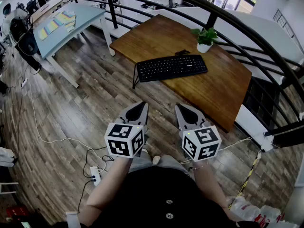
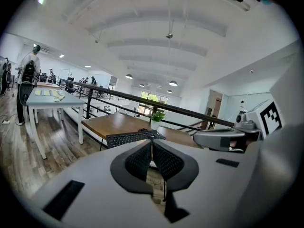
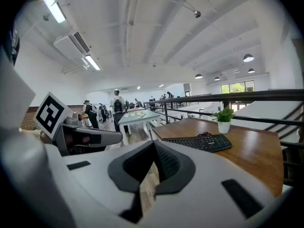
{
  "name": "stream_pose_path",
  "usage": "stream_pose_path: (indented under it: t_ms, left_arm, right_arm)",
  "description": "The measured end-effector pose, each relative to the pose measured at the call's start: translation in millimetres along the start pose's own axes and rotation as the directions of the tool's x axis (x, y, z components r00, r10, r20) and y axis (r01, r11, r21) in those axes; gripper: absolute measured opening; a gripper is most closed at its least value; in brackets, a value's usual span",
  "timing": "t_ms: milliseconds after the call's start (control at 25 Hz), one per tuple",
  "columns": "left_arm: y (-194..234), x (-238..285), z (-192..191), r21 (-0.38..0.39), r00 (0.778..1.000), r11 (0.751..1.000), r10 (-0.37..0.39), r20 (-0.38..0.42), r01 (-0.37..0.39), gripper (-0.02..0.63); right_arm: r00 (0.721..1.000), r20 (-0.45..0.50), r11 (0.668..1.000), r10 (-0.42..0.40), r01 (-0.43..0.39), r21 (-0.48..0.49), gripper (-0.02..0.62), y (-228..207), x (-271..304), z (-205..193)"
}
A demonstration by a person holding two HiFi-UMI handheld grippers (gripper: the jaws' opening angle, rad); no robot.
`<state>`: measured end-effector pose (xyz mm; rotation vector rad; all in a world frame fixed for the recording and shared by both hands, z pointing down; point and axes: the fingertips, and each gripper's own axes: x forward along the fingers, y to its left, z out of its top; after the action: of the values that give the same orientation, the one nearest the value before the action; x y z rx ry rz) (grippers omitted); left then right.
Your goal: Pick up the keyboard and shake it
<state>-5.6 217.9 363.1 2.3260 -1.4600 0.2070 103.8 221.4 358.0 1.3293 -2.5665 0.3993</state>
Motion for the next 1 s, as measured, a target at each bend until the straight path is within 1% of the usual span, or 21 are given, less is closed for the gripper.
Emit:
stream_pose_path:
  t_ms: [160,320,400,520,640,720,800,880,1000]
  left_arm:
    - [2,5,-5,-0.009,1.0,1.0,0.013,-0.018,-0.013,0.021]
    - [1,14,-10,0.012,0.998,1.0,0.028,-0.052,-0.027,0.021]
    - [-2,16,-11,0.014,0.998,1.0,0.023,-0.057,-0.022,0.021]
    - [-7,18,-12,0.026,0.999,1.0,-0.003,-0.052,0.004,0.021]
    - [-16,18,-14,0.013,0.998,0.998,-0.059,-0.023,0.06,0.021]
    - [-16,18,-15,-0.001,0.997,0.997,-0.075,-0.005,0.075,0.021]
    - [-14,19,-18,-0.016,0.998,0.998,-0.067,-0.003,0.067,0.021]
    - [-15,21,-22,-0.015,0.998,0.998,-0.064,-0.018,0.064,0.021]
    - [-22,30,-24,0.013,0.994,0.995,-0.101,-0.047,0.102,0.021]
  right_arm:
    - [1.0,-0.018,1.0,0.0,0.0,-0.012,0.026,2,2,-6]
    - [0.999,-0.046,0.999,-0.015,0.013,-0.043,0.026,0,7,-15]
    - [0.999,-0.05,0.999,-0.014,0.012,-0.039,0.026,-1,7,-17]
    - [0.999,-0.034,0.999,0.036,-0.037,-0.028,0.026,4,6,-14]
    - [0.997,-0.024,0.997,0.073,-0.073,-0.023,0.028,5,4,-14]
    - [0.997,-0.029,0.996,0.072,-0.074,-0.055,0.028,5,7,-15]
    - [0.997,-0.029,0.994,0.074,-0.076,-0.083,0.028,6,9,-17]
    - [0.997,-0.029,0.994,0.07,-0.072,-0.086,0.028,4,8,-20]
    - [0.998,-0.037,0.997,0.054,-0.056,-0.058,0.028,-7,11,-22]
